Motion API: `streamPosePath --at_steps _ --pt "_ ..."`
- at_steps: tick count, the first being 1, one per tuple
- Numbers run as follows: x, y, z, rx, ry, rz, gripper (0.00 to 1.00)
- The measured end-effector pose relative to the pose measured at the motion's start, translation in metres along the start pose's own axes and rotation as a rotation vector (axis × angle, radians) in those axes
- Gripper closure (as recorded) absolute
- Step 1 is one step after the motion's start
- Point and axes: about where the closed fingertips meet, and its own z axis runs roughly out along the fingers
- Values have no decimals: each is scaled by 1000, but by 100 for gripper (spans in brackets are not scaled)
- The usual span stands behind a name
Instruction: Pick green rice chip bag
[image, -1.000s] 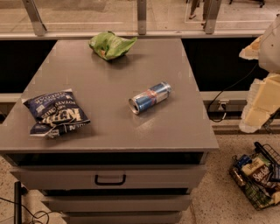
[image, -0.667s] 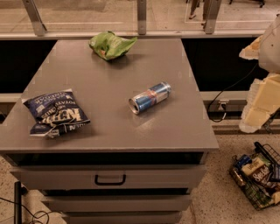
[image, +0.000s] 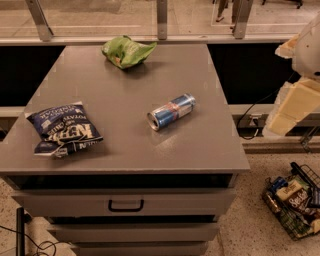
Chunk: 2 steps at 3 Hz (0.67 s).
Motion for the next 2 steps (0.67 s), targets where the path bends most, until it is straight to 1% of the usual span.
streamPosePath --at_steps 1,2 --pt "-5 -21 12 83 -84 61 0" --pt "-12 -46 24 166 -218 96 0"
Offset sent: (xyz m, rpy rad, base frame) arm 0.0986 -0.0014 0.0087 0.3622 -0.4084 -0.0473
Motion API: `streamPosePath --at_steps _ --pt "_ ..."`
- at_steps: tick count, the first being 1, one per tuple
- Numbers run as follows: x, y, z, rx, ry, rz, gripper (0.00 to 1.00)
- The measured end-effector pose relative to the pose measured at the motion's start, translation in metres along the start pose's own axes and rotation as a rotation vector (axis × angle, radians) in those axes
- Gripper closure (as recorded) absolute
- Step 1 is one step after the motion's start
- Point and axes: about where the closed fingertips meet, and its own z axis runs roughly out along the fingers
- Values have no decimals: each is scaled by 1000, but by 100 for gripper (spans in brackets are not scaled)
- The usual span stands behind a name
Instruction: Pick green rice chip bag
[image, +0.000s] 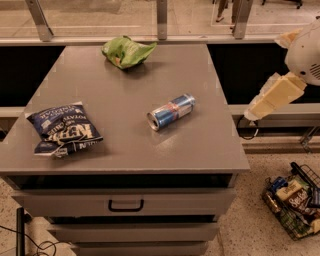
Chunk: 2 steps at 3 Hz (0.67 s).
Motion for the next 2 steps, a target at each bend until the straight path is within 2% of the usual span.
streamPosePath --at_steps 1,2 --pt "-15 -31 14 48 -132 -8 0" --pt "-32 -60 35 43 -210 -50 0"
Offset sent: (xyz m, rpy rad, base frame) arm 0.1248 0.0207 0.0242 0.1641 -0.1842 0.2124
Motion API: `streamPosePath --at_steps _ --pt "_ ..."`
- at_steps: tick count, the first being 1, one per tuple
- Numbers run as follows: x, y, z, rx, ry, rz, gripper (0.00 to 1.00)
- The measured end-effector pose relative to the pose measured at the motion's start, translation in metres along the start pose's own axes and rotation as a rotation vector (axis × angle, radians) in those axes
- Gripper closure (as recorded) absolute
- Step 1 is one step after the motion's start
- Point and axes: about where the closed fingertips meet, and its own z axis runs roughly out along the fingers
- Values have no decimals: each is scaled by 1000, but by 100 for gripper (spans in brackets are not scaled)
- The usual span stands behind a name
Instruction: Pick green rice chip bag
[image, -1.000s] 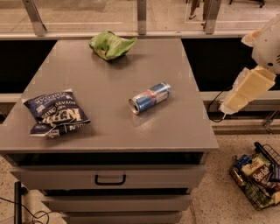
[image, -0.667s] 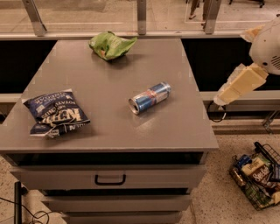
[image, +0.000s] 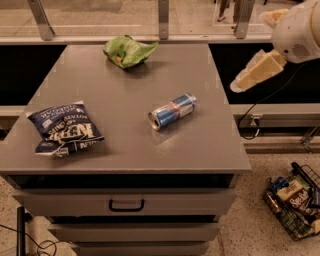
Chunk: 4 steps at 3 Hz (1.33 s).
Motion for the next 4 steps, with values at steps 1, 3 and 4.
streamPosePath --at_steps 1,3,4 --pt "-35 -44 56 -27 -75 -72 0" --pt "-36 -44 60 -31 -100 -47 0" --pt "-39 -48 78 -13 -121 -34 0"
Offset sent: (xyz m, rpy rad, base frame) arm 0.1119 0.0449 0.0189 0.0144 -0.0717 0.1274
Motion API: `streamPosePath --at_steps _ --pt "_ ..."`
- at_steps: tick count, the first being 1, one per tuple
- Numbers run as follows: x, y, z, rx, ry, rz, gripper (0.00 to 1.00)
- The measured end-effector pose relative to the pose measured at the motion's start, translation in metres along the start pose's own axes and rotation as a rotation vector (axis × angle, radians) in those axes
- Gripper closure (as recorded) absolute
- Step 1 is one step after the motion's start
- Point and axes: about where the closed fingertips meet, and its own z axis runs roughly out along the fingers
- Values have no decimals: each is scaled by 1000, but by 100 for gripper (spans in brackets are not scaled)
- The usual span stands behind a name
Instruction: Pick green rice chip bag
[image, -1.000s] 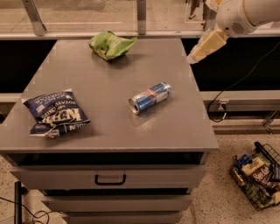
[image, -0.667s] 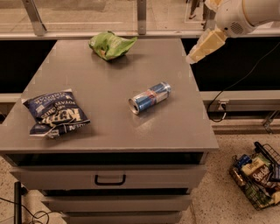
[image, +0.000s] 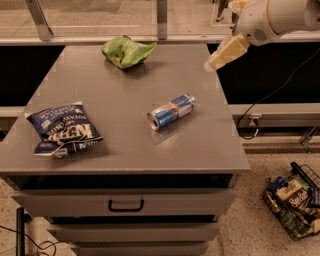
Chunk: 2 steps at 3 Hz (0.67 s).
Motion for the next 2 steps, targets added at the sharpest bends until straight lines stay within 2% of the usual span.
streamPosePath --at_steps 2 --pt "1 -14 58 75 -47 -6 0"
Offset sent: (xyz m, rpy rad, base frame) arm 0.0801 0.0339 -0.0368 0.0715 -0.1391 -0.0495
